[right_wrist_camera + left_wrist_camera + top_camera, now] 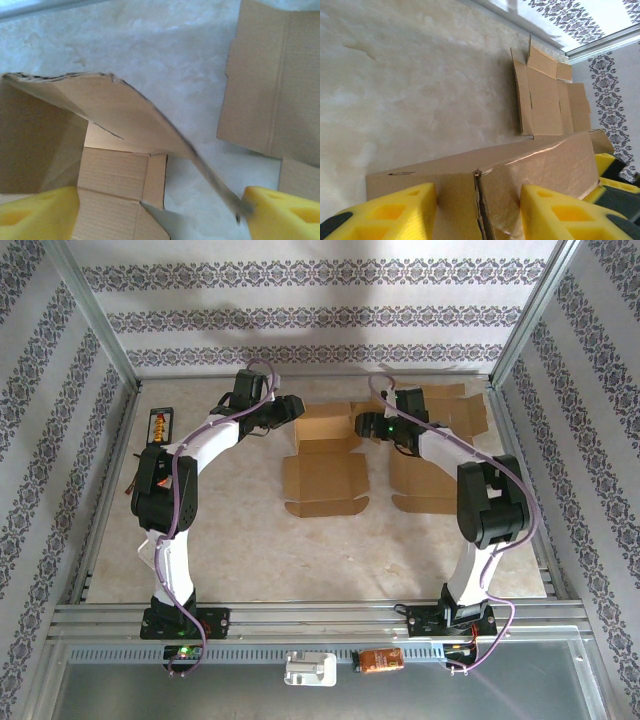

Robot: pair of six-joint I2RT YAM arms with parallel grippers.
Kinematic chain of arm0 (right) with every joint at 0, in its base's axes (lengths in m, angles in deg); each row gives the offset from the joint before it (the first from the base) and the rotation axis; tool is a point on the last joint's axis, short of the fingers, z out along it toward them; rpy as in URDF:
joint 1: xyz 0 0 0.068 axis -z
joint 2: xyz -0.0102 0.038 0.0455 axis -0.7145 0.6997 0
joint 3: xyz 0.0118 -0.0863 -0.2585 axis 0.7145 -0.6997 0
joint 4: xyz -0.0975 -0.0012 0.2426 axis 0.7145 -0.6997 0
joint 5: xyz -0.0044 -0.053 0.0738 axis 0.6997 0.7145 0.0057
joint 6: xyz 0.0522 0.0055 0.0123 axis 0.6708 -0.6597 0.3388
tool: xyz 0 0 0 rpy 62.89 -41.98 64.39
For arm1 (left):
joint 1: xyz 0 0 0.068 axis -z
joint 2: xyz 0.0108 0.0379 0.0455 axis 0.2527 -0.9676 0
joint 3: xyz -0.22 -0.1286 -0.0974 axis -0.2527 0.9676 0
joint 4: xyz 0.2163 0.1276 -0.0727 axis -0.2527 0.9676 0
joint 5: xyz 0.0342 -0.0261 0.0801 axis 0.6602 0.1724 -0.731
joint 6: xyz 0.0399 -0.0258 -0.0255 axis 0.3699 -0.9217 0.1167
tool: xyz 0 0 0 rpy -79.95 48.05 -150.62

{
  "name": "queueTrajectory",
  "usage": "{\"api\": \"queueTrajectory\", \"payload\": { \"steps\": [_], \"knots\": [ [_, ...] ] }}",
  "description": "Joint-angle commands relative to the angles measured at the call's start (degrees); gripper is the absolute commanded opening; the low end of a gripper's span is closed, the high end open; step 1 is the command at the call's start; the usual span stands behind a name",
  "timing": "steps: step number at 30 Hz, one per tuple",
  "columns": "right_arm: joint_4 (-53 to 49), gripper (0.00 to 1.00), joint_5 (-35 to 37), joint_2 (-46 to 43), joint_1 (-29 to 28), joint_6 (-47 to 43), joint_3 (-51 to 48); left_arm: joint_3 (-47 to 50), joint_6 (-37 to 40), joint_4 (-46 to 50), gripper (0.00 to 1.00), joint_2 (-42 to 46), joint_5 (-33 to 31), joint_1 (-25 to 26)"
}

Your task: Fold the paper box

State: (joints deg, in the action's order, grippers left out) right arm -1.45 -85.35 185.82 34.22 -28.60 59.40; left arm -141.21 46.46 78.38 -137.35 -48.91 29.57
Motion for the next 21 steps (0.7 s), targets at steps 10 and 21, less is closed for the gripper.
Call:
{"api": "queueTrajectory", "payload": {
  "steps": [10, 21],
  "knots": [
    [-5.1, 0.43, -4.7, 2.0, 0.4, 7.6, 3.5, -2.5, 0.9, 3.6, 0.47, -3.0, 1.7, 0.9],
    [-8.3, 0.28, -7.6, 1.5, 0.4, 19.5, 6.8, -2.6, 3.0, 4.0, 0.47, -3.0, 1.4, 1.8]
  ]
}}
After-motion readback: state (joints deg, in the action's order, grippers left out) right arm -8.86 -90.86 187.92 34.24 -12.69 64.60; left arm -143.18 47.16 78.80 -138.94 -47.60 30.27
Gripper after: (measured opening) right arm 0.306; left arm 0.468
